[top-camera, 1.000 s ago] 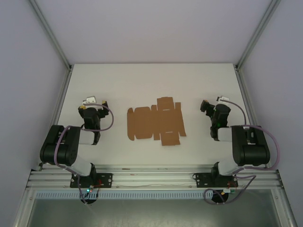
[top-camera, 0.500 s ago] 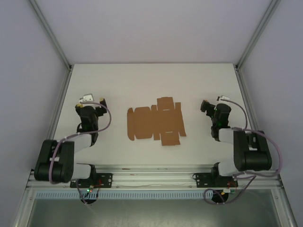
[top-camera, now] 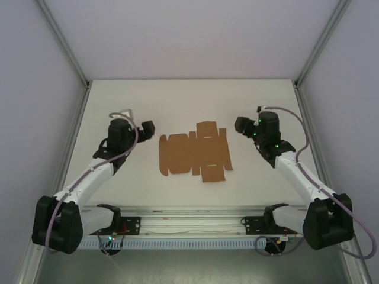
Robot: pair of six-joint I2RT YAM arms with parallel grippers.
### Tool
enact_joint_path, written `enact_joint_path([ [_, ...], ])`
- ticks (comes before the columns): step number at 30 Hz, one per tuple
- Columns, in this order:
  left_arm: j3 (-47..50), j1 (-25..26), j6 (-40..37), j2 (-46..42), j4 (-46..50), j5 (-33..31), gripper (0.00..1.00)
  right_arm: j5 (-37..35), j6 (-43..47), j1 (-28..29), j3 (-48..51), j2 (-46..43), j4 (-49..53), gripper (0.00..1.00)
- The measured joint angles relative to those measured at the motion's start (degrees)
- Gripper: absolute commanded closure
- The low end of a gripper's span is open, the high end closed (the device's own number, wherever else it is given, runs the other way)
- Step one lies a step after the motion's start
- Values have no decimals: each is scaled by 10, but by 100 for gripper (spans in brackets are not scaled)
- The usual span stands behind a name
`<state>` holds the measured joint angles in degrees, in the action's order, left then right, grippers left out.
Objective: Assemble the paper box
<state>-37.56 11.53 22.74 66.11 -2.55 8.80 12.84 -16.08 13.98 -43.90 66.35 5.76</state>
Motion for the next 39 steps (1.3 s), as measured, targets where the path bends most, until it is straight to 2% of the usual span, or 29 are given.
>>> enact_joint_path([
  [4,-18,43,25,60,61,40,1,53,-42,34,0,36,47,58],
  [12,-37,54,54,151,106,94,4,124,-85,56,-13,198,50,76],
  [18,-67,57,62,220,115,148,7,121,-93,59,-31,278,51,76],
  [23,-80,61,61,253,127,163,8,110,-95,60,-37,286,52,78],
  [28,-98,61,62,272,140,166,14,105,-99,60,-40,291,50,79],
  [39,-115,60,82,292,127,204,18,87,-99,66,-40,292,50,79],
])
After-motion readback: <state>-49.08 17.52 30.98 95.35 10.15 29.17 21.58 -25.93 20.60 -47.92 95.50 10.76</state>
